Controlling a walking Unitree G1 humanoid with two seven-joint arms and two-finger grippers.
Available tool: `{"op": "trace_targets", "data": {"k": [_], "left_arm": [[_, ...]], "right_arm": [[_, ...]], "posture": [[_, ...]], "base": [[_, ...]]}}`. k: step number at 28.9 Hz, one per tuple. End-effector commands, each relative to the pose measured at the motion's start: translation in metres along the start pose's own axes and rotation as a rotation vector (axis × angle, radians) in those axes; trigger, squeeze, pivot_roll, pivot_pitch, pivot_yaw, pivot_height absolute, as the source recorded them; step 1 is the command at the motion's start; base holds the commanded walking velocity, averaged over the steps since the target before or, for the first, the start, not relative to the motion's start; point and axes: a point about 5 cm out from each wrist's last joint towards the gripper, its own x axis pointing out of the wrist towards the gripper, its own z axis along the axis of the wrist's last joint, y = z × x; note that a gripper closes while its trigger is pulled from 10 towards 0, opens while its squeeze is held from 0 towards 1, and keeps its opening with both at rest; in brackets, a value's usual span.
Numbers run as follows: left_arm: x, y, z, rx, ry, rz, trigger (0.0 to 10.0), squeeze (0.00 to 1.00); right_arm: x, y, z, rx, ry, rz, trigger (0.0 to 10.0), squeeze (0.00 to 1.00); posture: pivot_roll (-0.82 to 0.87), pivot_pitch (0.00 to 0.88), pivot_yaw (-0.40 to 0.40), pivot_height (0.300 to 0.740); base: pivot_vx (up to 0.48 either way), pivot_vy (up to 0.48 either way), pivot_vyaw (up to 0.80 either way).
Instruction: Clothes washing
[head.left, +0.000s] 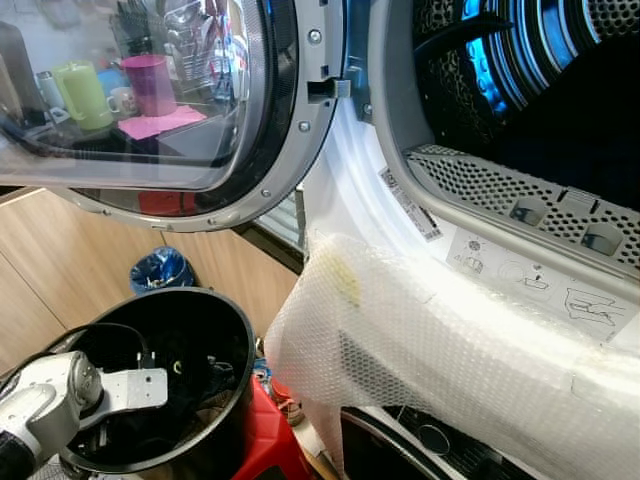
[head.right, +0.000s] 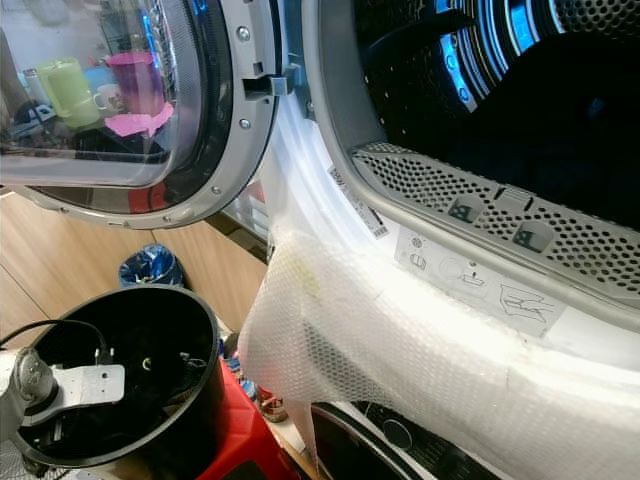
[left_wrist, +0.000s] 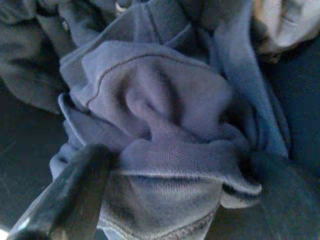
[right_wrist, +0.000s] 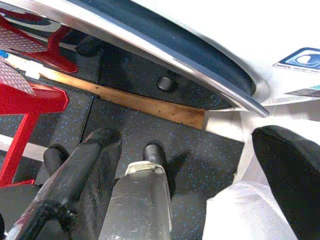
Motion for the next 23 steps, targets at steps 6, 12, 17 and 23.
{"op": "trace_targets", "data": {"k": [6,12,17,23], "left_arm": [[0.019,-0.010,-0.001,-0.020,0.021,0.017,10.0,0.00],[0.029,-0.015,-0.002,-0.042,0.031,0.030,3.2,0.00],[0.031,-0.017,-0.001,-0.050,0.022,0.012,0.0,0.00],[0.032,-0.017,-0.002,-0.049,0.022,0.002,0.0,0.00]], "right_arm": [[0.000,0.001,0.000,0.004,0.005,0.002,10.0,0.00],[0.000,0.001,0.000,0.014,0.004,-0.003,10.0,0.00],[0.000,0.001,-0.001,0.026,0.006,-0.007,10.0,0.00],[0.000,0.001,-0.002,0.035,0.010,-0.005,10.0,0.00]], "posture": [[0.18,0.059,-0.010,0.740],[0.18,0.058,-0.015,0.740],[0.18,0.056,-0.016,0.740],[0.18,0.054,-0.017,0.740]], "base": [[0.000,0.000,0.00],[0.000,0.000,0.00],[0.000,0.000,0.00],[0.000,0.000,0.00]]}}
